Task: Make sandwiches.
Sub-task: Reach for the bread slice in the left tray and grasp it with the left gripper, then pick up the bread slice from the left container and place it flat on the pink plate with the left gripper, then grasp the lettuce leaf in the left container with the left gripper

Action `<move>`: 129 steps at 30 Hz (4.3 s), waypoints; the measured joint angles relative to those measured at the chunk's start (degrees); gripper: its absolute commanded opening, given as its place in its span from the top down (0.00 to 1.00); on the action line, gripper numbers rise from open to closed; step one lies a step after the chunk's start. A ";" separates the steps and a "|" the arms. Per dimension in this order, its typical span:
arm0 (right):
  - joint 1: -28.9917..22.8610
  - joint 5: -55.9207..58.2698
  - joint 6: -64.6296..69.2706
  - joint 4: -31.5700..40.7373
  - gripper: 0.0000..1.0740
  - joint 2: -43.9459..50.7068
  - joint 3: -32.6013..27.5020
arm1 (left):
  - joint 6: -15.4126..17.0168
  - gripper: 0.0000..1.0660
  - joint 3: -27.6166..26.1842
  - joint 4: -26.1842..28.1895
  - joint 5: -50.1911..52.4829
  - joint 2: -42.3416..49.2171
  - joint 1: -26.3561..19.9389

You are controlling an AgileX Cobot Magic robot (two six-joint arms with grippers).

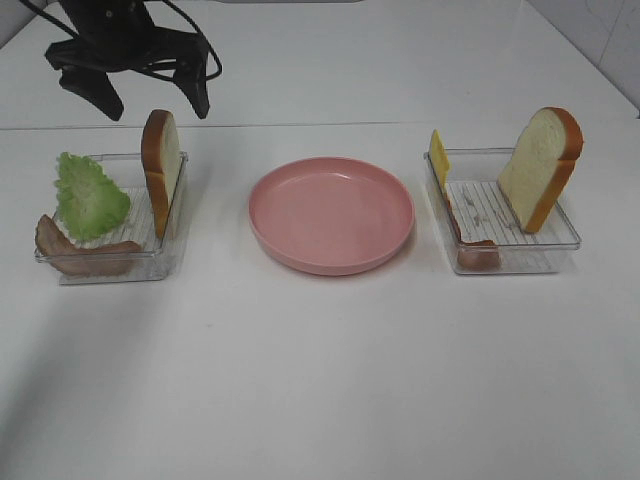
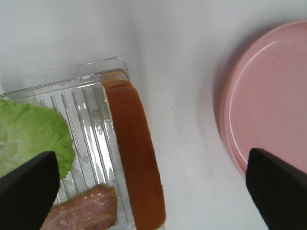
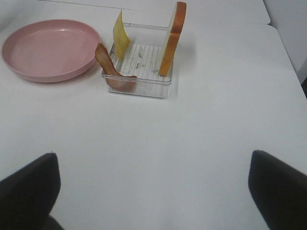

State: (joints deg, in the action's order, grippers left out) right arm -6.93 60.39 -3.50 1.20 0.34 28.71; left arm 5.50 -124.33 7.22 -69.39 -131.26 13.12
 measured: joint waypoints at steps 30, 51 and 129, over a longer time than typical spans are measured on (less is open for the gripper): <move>0.00 0.00 0.00 0.00 0.08 0.00 0.00 | 0.92 1.00 -0.46 -3.95 -0.34 -5.61 0.00; 0.00 0.00 0.00 0.00 0.08 0.00 0.00 | 1.66 1.00 -0.92 10.66 -0.80 10.54 0.00; 0.00 0.00 0.00 0.00 0.08 0.00 0.00 | 2.98 0.18 11.17 -12.78 -0.34 16.04 -1.66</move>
State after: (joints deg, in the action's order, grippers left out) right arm -6.93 60.39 -3.50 1.20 0.34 28.71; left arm 8.48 -113.16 -5.56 -69.73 -115.22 11.46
